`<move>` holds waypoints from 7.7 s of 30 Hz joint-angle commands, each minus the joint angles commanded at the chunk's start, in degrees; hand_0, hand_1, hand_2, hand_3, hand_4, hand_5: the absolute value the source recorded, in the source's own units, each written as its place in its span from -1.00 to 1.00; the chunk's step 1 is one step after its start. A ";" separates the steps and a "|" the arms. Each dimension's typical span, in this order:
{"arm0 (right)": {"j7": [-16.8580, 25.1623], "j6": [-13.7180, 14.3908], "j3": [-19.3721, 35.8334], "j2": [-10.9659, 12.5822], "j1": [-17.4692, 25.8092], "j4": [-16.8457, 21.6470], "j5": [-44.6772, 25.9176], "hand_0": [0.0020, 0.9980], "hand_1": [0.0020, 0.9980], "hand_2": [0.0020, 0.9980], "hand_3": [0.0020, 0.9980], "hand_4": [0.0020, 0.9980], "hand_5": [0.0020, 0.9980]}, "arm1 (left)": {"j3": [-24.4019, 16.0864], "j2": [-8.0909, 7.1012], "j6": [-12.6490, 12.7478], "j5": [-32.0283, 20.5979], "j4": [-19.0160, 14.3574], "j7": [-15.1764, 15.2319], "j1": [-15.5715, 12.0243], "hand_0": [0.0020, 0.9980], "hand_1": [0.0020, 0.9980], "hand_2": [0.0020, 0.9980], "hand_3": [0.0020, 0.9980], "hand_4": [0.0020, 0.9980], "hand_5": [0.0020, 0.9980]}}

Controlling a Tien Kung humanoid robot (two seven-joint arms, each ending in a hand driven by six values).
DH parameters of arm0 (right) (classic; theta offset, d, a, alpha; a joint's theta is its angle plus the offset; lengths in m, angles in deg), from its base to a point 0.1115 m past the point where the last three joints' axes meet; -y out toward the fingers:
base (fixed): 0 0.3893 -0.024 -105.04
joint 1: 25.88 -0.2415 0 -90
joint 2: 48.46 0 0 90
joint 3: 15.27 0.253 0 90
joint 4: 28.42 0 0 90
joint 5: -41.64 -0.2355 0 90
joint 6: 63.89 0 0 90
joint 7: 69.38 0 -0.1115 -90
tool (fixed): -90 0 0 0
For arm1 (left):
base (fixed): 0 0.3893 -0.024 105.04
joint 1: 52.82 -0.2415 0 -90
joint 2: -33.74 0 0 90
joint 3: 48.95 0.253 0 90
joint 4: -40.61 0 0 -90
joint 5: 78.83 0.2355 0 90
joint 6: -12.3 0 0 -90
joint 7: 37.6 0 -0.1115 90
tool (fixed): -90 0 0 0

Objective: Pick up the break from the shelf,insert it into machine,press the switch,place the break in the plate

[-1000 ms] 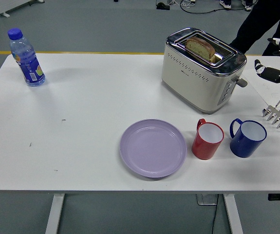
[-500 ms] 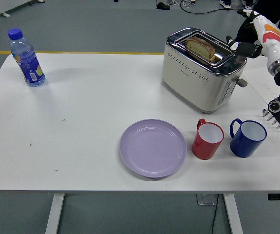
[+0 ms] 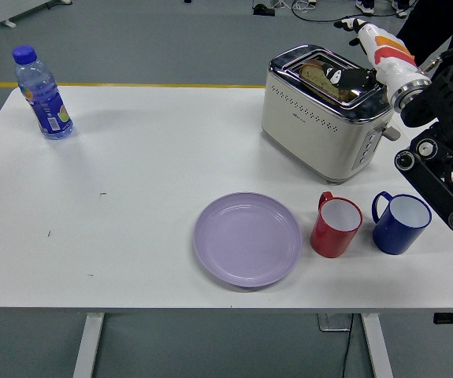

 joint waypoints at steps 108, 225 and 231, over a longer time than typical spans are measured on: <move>-3.34 4.44 -6.58 -10.07 -13.28 -24.10 11.59 -0.78 -0.47 -0.27 -0.07 0.07 -1.00 | 2.31 -0.92 0.85 -2.09 0.00 0.70 0.05 0.39 0.13 0.43 0.36 0.04 0.91; 0.99 -6.68 -22.69 0.75 6.41 10.72 -27.55 0.04 0.16 0.21 0.26 0.18 -0.77 | 1.72 -0.01 0.87 -2.18 0.00 0.74 0.18 0.39 0.15 0.43 0.35 0.00 0.92; 1.66 -6.55 -22.60 0.68 6.48 10.12 -26.13 0.40 0.38 0.47 0.48 0.35 -0.65 | 1.79 -0.01 0.87 -2.25 0.00 0.73 0.13 0.39 0.15 0.43 0.34 0.00 0.92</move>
